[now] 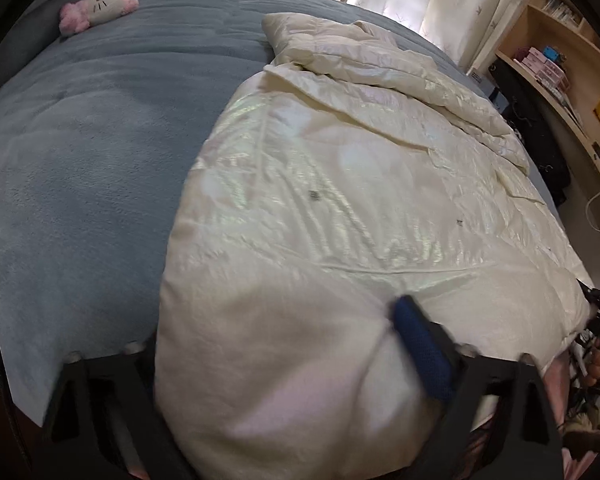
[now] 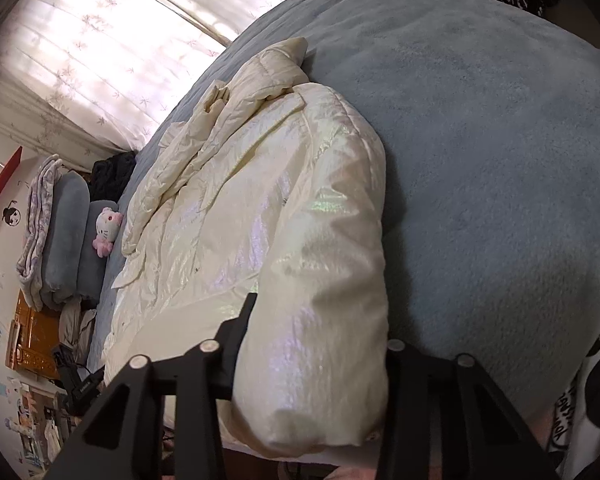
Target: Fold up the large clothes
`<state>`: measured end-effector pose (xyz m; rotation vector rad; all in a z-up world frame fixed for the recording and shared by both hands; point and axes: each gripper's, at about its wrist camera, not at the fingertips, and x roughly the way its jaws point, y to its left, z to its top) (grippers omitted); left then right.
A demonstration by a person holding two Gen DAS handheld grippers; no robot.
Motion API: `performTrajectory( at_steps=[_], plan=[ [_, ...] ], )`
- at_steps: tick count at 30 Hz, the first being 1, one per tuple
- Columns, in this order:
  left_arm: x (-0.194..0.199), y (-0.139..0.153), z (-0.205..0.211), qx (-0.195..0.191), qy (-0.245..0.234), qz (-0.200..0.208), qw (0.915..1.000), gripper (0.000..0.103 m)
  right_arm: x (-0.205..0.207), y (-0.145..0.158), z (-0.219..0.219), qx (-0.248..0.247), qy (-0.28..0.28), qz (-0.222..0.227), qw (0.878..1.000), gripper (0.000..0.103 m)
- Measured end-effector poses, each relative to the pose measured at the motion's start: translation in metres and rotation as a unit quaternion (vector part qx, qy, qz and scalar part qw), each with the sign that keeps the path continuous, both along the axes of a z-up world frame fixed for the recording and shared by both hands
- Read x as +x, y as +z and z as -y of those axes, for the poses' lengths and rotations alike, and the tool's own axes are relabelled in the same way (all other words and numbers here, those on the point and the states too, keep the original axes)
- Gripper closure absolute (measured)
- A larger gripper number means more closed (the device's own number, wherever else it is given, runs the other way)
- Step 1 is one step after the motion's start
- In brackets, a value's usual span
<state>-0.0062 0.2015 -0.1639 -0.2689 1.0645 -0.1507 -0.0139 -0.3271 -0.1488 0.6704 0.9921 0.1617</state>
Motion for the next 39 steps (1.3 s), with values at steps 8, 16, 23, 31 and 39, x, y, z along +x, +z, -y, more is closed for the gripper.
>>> performTrajectory(
  at_steps=[8, 16, 23, 31, 39],
  plan=[
    [-0.017, 0.043, 0.014, -0.013, 0.051, 0.035, 0.9980, 0.092, -0.008, 0.038, -0.014, -0.024, -0.004, 0.051, 0.998, 0.083],
    [-0.055, 0.096, 0.001, -0.077, 0.067, 0.049, 0.9935, 0.093, -0.040, 0.103, -0.011, -0.004, -0.004, 0.128, 0.992, 0.084],
    [-0.077, 0.143, -0.024, -0.181, 0.076, 0.098, 0.9755, 0.093, -0.067, 0.143, 0.004, 0.049, -0.017, 0.180, 0.982, 0.084],
    [-0.019, 0.153, -0.033, -0.229, 0.102, 0.122, 0.9604, 0.093, -0.023, 0.147, 0.017, 0.123, -0.053, 0.197, 0.971, 0.083],
    [0.099, 0.141, -0.028, -0.229, 0.134, 0.111, 0.9577, 0.090, 0.079, 0.135, 0.017, 0.138, -0.094, 0.185, 0.969, 0.077]
  ],
)
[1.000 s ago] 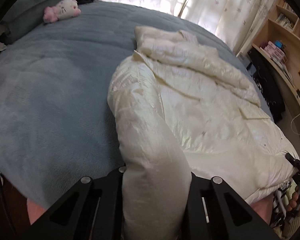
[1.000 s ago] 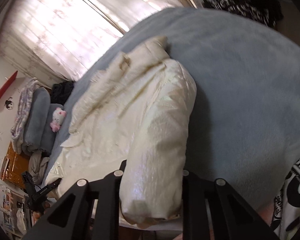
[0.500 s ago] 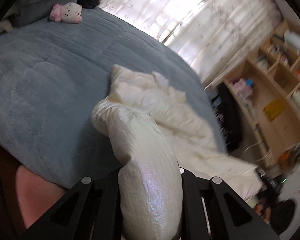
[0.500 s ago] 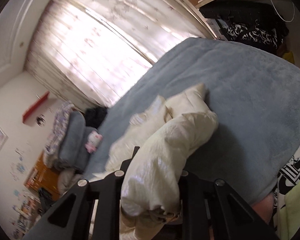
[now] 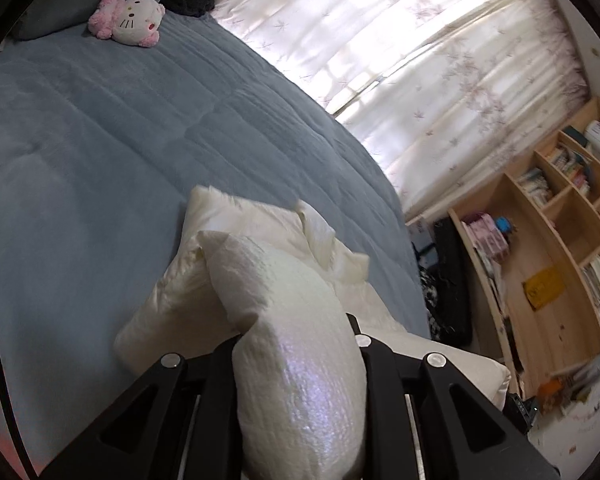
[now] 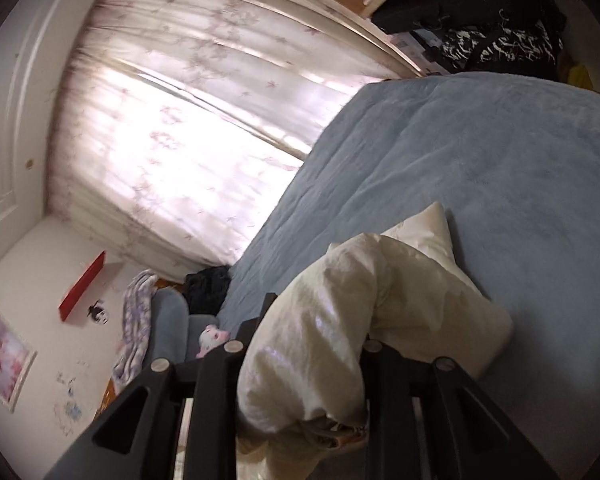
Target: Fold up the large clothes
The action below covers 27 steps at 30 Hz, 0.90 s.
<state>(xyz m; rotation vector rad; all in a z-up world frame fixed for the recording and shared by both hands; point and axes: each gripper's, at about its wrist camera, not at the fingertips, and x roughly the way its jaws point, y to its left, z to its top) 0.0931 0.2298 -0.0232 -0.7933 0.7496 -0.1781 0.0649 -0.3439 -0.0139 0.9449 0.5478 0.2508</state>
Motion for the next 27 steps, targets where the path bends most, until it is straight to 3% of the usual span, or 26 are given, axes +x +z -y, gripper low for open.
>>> performTrajectory(
  at_steps=[4, 6, 10, 12, 14, 17, 21, 27],
  plan=[
    [0.065, -0.015, 0.000, 0.018, 0.015, -0.022, 0.9995, 0.081, 0.057, -0.009, -0.002, -0.021, -0.017, -0.023, 0.999, 0.070],
    [0.100, -0.031, -0.002, 0.025, 0.029, -0.052, 0.9979, 0.070, 0.091, -0.021, 0.001, -0.021, -0.020, -0.042, 0.999, 0.064],
    [0.152, -0.066, -0.008, 0.002, 0.029, -0.104, 0.9942, 0.055, 0.143, -0.047, 0.005, 0.005, -0.010, -0.079, 0.997, 0.033],
    [0.164, -0.077, -0.009, -0.013, 0.023, -0.115, 0.9930, 0.036, 0.157, -0.055, 0.008, 0.026, -0.009, -0.082, 0.996, 0.025],
    [0.173, -0.081, -0.009, -0.030, 0.015, -0.111, 0.9932, 0.025, 0.166, -0.058, 0.009, 0.035, -0.002, -0.078, 0.996, 0.015],
    [0.178, -0.077, -0.004, -0.019, 0.003, -0.098, 0.9950, 0.018, 0.171, -0.058, 0.007, 0.017, 0.003, -0.074, 0.997, 0.014],
    [0.182, -0.071, 0.003, 0.023, -0.018, -0.092, 0.9953, 0.018, 0.175, -0.060, 0.009, -0.035, 0.007, -0.083, 0.996, 0.014],
    [0.188, -0.071, 0.010, 0.118, -0.057, -0.088, 0.9875, 0.018, 0.180, -0.060, 0.017, -0.135, 0.001, -0.099, 0.986, 0.014]
  ],
)
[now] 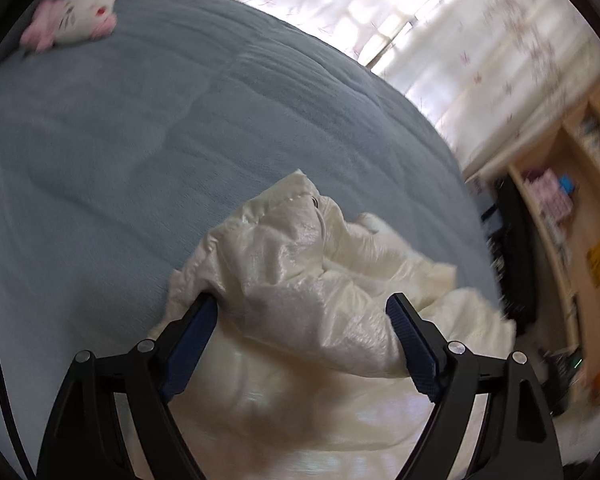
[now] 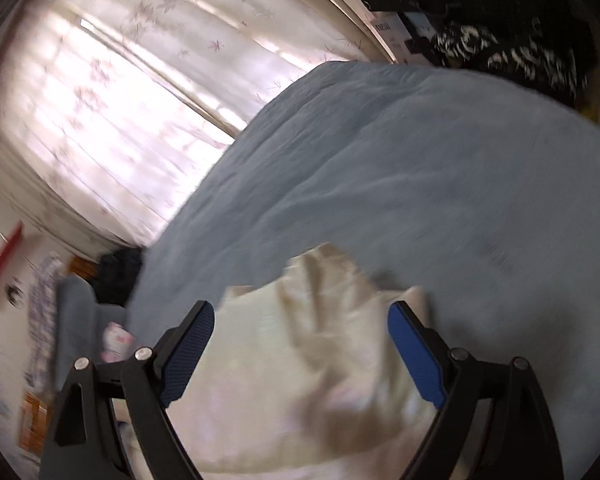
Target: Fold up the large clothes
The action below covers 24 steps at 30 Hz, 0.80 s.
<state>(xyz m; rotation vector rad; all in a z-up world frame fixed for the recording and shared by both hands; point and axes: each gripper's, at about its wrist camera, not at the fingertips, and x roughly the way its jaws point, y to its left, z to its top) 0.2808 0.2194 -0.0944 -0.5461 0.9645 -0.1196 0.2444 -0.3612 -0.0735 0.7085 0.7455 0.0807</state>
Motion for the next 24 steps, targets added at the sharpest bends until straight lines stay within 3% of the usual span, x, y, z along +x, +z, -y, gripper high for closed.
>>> performTrajectory(
  at_steps=[3, 6, 10, 13, 17, 21, 24],
  plan=[
    [0.002, -0.001, 0.004, 0.026, -0.028, 0.007, 0.9992, 0.018, 0.017, -0.009, 0.003, -0.027, 0.033, -0.029, 0.999, 0.014],
    [0.002, 0.000, 0.002, 0.028, -0.054, 0.013, 0.9981, 0.018, 0.033, -0.020, 0.000, -0.042, 0.070, -0.056, 0.995, 0.014],
    [-0.003, 0.008, -0.010, -0.022, -0.096, 0.032, 0.9946, 0.018, 0.048, -0.033, -0.012, -0.048, 0.108, -0.072, 0.990, 0.014],
    [-0.002, 0.011, -0.023, -0.053, -0.112, 0.024, 0.9921, 0.007, 0.054, -0.040, -0.026, -0.057, 0.137, -0.076, 0.986, 0.014],
    [0.002, -0.002, -0.029, -0.010, -0.105, 0.003, 0.9944, 0.006, 0.057, -0.047, -0.037, -0.073, 0.151, -0.078, 0.983, 0.013],
    [0.016, -0.028, -0.028, 0.040, -0.098, -0.026, 0.9940, 0.006, 0.059, -0.055, -0.032, -0.050, 0.148, -0.078, 0.985, 0.014],
    [0.034, -0.047, -0.025, 0.038, -0.095, -0.047, 0.9937, 0.007, 0.058, -0.058, -0.030, -0.044, 0.143, -0.077, 0.986, 0.017]
  ],
)
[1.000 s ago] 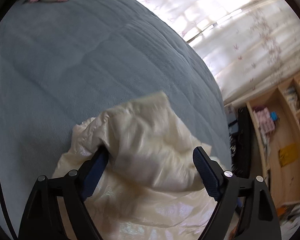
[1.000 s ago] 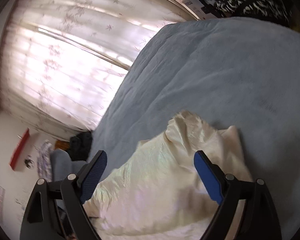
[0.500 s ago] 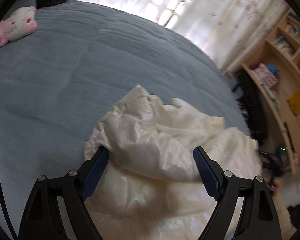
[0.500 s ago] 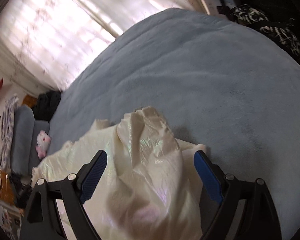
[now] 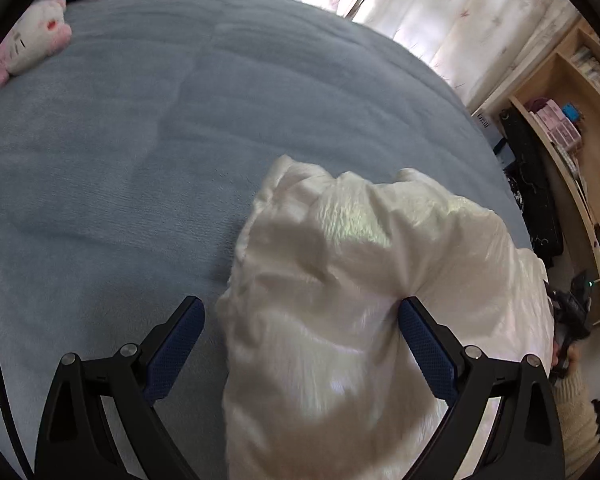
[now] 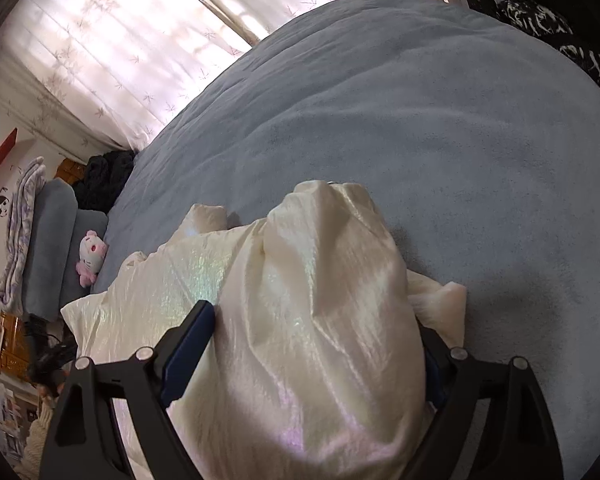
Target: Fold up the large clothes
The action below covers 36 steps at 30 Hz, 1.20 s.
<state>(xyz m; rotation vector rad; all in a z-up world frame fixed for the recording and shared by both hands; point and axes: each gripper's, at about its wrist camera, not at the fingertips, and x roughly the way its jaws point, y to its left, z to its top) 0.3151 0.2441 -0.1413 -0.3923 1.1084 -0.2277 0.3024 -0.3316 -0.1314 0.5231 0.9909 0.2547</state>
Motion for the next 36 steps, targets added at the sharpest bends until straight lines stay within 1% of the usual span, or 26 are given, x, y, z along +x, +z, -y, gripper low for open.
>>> performTrajectory(
  at_steps=[3, 4, 5, 6, 7, 8, 9, 10, 11, 12, 15, 16, 18, 20, 21, 23, 25, 27, 28, 29, 30, 31, 32, 34, 36],
  plan=[
    [0.011, -0.007, 0.005, -0.019, 0.012, -0.004, 0.9997, 0.007, -0.002, 0.000, -0.002, -0.010, 0.000, 0.006, 1.000, 0.027],
    [0.012, -0.006, 0.008, -0.018, 0.019, 0.003, 0.9997, 0.007, -0.003, 0.001, -0.003, -0.014, -0.001, 0.011, 1.000, 0.033],
    [0.011, -0.004, 0.011, -0.011, 0.023, 0.013, 0.9996, 0.011, -0.006, 0.002, -0.004, -0.020, -0.002, 0.018, 1.000, 0.041],
    [0.006, 0.002, 0.017, 0.009, 0.027, 0.032, 0.9991, 0.030, -0.006, 0.004, -0.006, -0.025, -0.003, 0.022, 0.999, 0.045],
    [0.001, 0.008, 0.024, 0.028, 0.026, 0.050, 0.9980, 0.044, -0.011, 0.008, -0.008, -0.036, -0.006, 0.034, 0.999, 0.055],
    [-0.002, 0.014, 0.031, 0.045, 0.025, 0.060, 0.9969, 0.063, -0.013, 0.009, -0.008, -0.044, -0.008, 0.042, 0.998, 0.065],
    [-0.009, 0.019, 0.038, 0.071, 0.028, 0.071, 0.9946, 0.077, -0.019, 0.014, -0.011, -0.060, -0.014, 0.055, 0.997, 0.069],
    [-0.013, 0.023, 0.042, 0.086, 0.031, 0.079, 0.9927, 0.081, -0.024, 0.018, -0.013, -0.071, -0.018, 0.066, 0.995, 0.076],
    [-0.019, 0.029, 0.047, 0.104, 0.036, 0.088, 0.9901, 0.088, -0.030, 0.023, -0.017, -0.085, -0.022, 0.078, 0.993, 0.080],
    [-0.025, 0.036, 0.051, 0.120, 0.043, 0.095, 0.9872, 0.091, -0.035, 0.028, -0.020, -0.098, -0.027, 0.088, 0.991, 0.082],
    [-0.039, 0.063, 0.059, 0.140, 0.070, 0.121, 0.9801, 0.093, -0.046, 0.046, -0.030, -0.131, -0.045, 0.116, 0.983, 0.085],
    [-0.039, 0.073, 0.058, 0.139, 0.081, 0.129, 0.9784, 0.093, -0.049, 0.056, -0.032, -0.140, -0.055, 0.131, 0.980, 0.086],
    [-0.040, 0.090, 0.057, 0.135, 0.102, 0.144, 0.9750, 0.093, -0.052, 0.076, -0.033, -0.141, -0.074, 0.157, 0.975, 0.086],
    [-0.036, 0.097, 0.061, 0.150, 0.118, 0.155, 0.9693, 0.093, -0.049, 0.089, -0.036, -0.147, -0.090, 0.170, 0.970, 0.086],
    [-0.031, 0.096, 0.063, 0.161, 0.128, 0.152, 0.9668, 0.093, -0.044, 0.091, -0.038, -0.155, -0.097, 0.171, 0.968, 0.086],
    [-0.016, 0.084, 0.068, 0.173, 0.144, 0.128, 0.9659, 0.093, -0.028, 0.084, -0.040, -0.170, -0.108, 0.146, 0.969, 0.086],
    [0.000, 0.061, 0.079, 0.196, 0.158, 0.096, 0.9631, 0.093, -0.005, 0.060, -0.043, -0.187, -0.115, 0.086, 0.972, 0.085],
    [0.010, 0.031, 0.085, 0.223, 0.168, 0.059, 0.9585, 0.090, 0.012, 0.031, -0.044, -0.211, -0.117, 0.032, 0.970, 0.079],
    [0.014, 0.017, 0.091, 0.250, 0.170, 0.049, 0.9519, 0.089, 0.016, 0.018, -0.043, -0.219, -0.124, 0.020, 0.968, 0.072],
    [0.018, 0.009, 0.099, 0.270, 0.170, 0.051, 0.9462, 0.088, 0.017, 0.009, -0.040, -0.219, -0.128, 0.016, 0.967, 0.067],
    [0.021, 0.004, 0.106, 0.289, 0.171, 0.057, 0.9401, 0.088, 0.018, 0.000, -0.035, -0.207, -0.137, 0.013, 0.969, 0.065],
    [0.023, -0.001, 0.111, 0.305, 0.173, 0.058, 0.9349, 0.087, 0.018, -0.004, -0.031, -0.195, -0.145, 0.014, 0.970, 0.060],
    [0.026, -0.006, 0.115, 0.314, 0.174, 0.055, 0.9318, 0.086, 0.017, -0.009, -0.029, -0.188, -0.148, 0.013, 0.971, 0.056],
    [0.031, -0.013, 0.119, 0.324, 0.175, 0.049, 0.9285, 0.085, 0.021, -0.014, -0.028, -0.185, -0.149, 0.014, 0.971, 0.052],
    [0.033, -0.019, 0.119, 0.322, 0.177, 0.049, 0.9286, 0.083, 0.024, -0.018, -0.031, -0.187, -0.150, 0.018, 0.971, 0.050]
  ],
)
